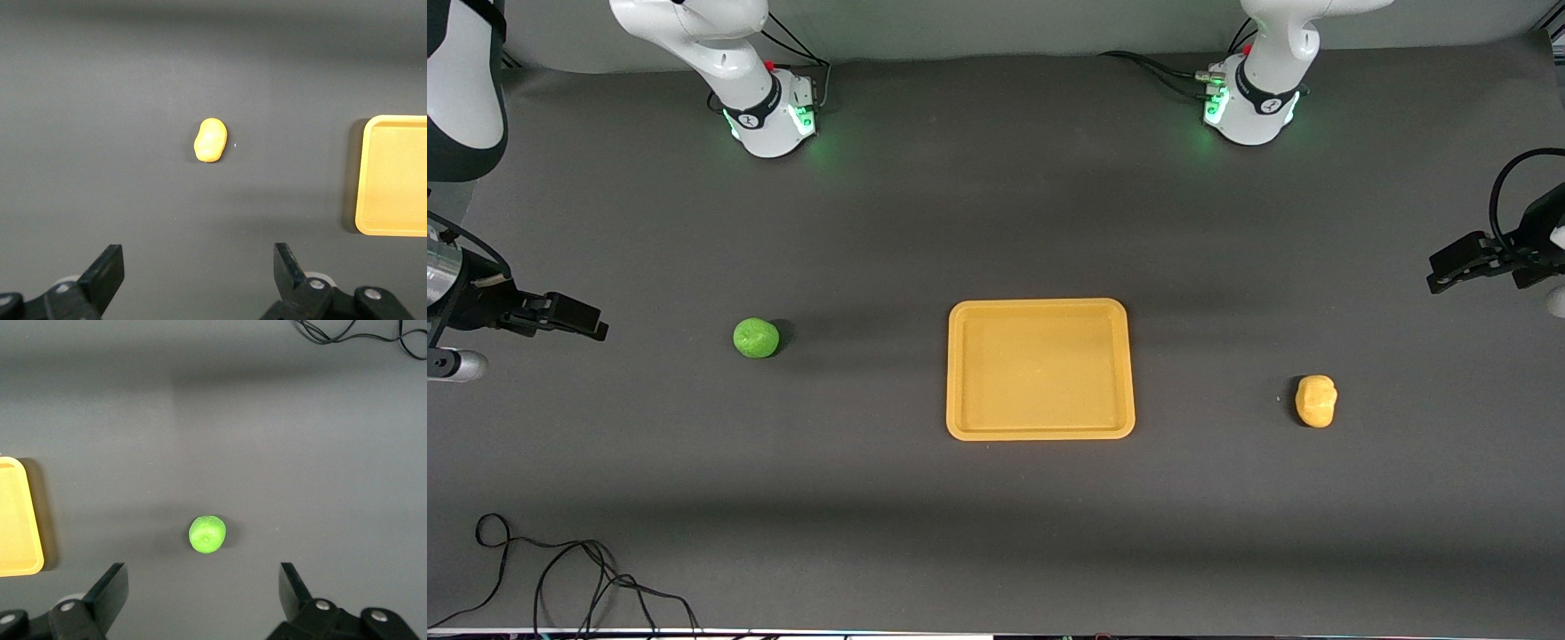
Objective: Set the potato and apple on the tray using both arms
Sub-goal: 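Reach the left gripper to the potato while the right gripper reaches the apple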
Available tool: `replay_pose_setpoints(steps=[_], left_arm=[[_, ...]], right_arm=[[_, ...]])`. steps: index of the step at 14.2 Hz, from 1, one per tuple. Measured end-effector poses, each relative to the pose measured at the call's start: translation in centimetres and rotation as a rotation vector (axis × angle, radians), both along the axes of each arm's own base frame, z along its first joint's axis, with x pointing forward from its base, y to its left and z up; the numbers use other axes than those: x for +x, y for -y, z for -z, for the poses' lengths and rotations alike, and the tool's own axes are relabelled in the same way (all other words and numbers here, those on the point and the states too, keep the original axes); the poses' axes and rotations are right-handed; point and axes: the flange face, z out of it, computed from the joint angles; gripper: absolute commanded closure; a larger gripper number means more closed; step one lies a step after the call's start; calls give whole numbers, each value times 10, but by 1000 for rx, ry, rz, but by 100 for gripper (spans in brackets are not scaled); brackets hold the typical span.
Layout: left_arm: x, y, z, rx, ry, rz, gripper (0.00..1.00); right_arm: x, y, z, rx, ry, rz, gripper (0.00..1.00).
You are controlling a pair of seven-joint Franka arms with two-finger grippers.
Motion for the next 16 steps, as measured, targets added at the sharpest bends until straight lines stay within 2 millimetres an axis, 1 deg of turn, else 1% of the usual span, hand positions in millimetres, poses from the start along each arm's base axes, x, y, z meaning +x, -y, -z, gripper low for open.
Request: replay_pose_setpoints(steps=[8,10,12,13,16], left_arm=[[1,-1,1,0,0,-2,0],[8,-2,9,0,14,-3,0],[24,-5,33,0,33,-5,0],[36,-7,52,0,38,-7,0],[73,-12,123,10,43,-3,0]], right_arm=[[1,-9,2,2,-3,-15,0],[1,-14,5,0,-6,-22,0],[2,-15,7,-6,-10,-43,0],[2,-14,8,-10,-12,-57,0],[3,-11,9,-14,-15,-59,0]])
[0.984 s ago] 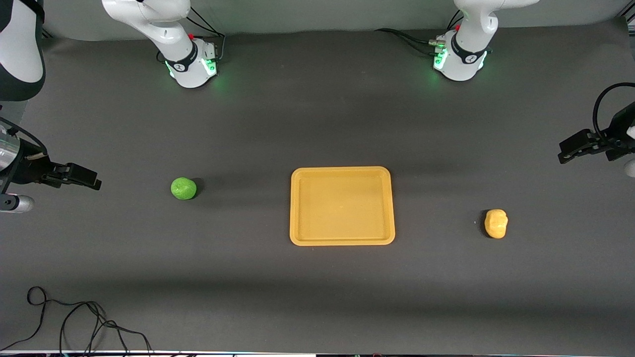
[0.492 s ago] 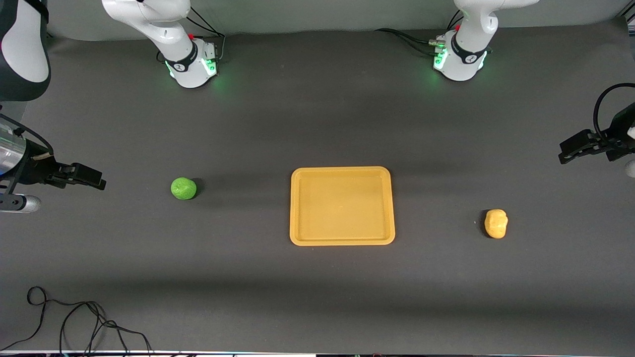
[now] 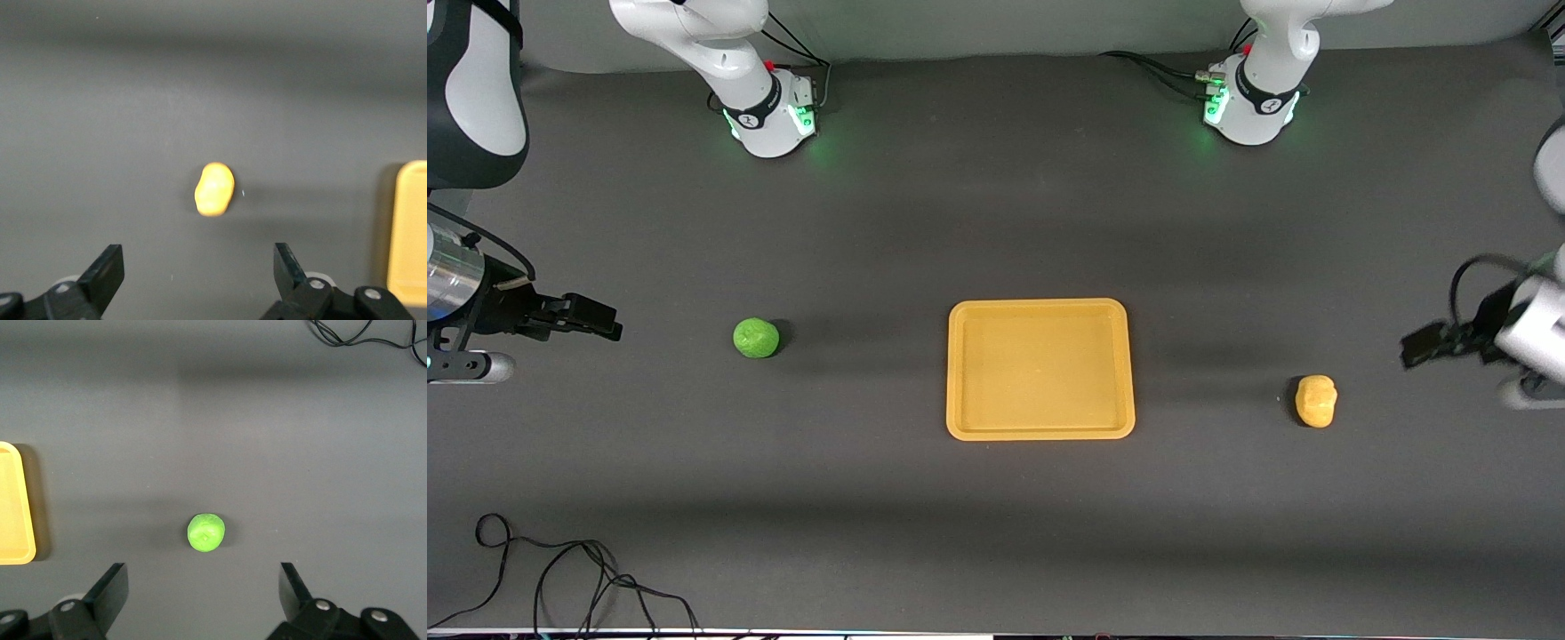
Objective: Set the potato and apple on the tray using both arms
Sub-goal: 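Reach the left gripper to the potato while the right gripper reaches the apple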
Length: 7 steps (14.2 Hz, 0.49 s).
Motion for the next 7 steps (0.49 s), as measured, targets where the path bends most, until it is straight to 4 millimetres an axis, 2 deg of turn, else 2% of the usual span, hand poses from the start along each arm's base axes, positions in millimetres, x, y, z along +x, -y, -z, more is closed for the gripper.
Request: replay_pose_setpoints(steps=[3,7], left_arm=[[23,-2,65,6,-11,6,0],[35,-6,136,3,-56,4,0]], right_arm=[[0,4,0,-1,1,6,0],[1,17,-2,-5,5,17,0]])
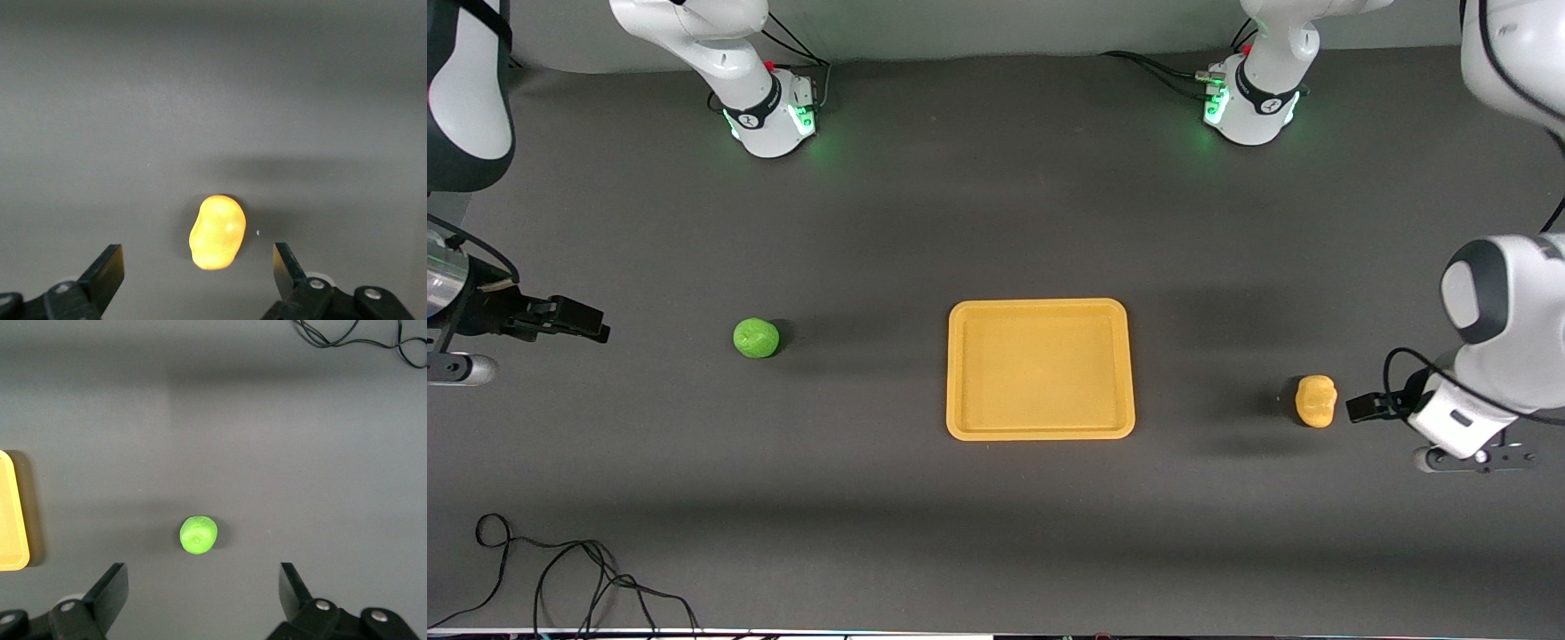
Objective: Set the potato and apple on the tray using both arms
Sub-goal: 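Reach the left gripper to the potato while the right gripper reaches the apple, then close the left gripper on the potato while the right gripper grasps the apple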
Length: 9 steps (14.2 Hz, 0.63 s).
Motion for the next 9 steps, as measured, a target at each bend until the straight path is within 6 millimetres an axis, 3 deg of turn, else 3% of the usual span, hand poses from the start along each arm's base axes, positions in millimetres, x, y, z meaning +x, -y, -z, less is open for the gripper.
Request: replay_pose_setpoints(steps=[3,5,9], left_arm=[[0,0,52,-4,20,3,0],[-10,1,86,-8,10,6,0],[-27,2,112,-9,-36,13,0]], right_arm=[[5,-5,15,4,-22,-12,0],[15,-16,36,32,-26,-24,0],[31,-23,103,41,-64,-28,1]])
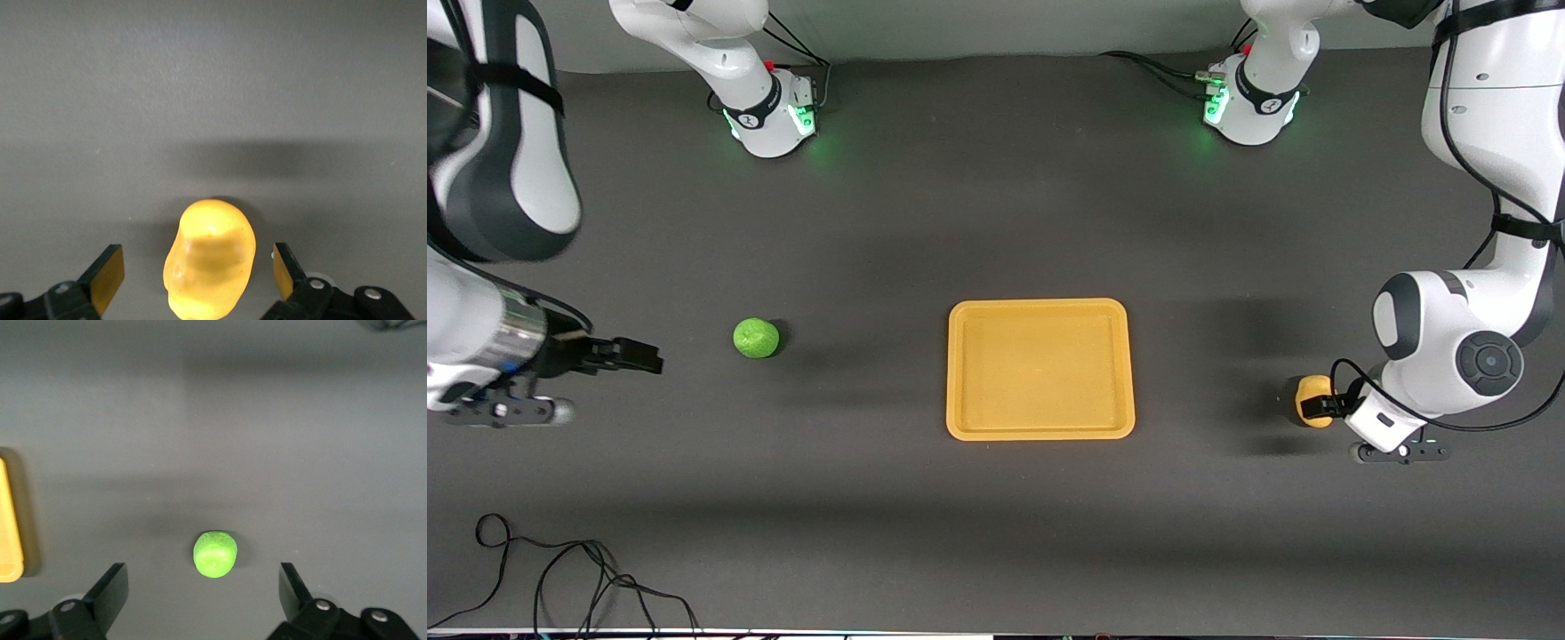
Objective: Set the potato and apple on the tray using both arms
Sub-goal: 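Close the left gripper on the potato while the right gripper grasps the apple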
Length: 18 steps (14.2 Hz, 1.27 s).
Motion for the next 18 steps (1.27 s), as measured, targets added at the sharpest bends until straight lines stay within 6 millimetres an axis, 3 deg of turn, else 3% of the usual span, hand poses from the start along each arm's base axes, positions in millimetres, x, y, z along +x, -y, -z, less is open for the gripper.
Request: replay_pose_setpoints(steps=[2,5,8,10,13,18], left_arm=[[-4,2,6,-2,-12,12,0],[-9,6,14,-4,-9,25,1],[-13,9,23,-6,-9,32,22],[-14,11,24,-6,-10,35,42],[-14,13,24,-5,-11,42,64],[-13,14,18,-1,-5,51,68]], right_arm=[[9,-5,49,4,-24,-4,1],[8,-38,133,5,5,-43,1],[-16,-48,187,1,16,-56,0],[-29,-42,204,-3,-2,-49,0],[-52,-37,213,-7,-27,-44,0],[-85,-46,238,-15,-94,-68,0]])
